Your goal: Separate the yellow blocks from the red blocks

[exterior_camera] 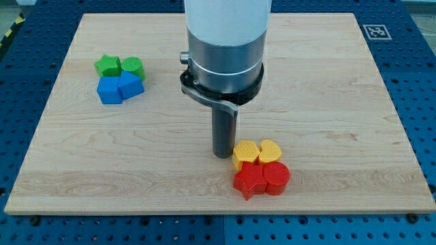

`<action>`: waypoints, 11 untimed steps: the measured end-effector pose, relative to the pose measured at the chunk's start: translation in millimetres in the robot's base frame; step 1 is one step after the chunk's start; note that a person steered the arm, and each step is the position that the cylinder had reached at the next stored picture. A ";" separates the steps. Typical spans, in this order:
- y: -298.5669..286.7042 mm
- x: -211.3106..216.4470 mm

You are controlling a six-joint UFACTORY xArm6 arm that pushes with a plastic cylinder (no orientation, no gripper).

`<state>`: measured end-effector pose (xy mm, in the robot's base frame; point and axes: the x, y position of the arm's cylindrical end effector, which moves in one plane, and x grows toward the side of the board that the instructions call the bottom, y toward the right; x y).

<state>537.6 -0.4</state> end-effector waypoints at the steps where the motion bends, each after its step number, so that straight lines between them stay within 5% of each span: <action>1: -18.8 4.3; 8: 136.7 10.4; 9: 132.7 -18.4; 10: 177.0 -46.3; 11: 250.7 -27.9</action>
<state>509.7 250.3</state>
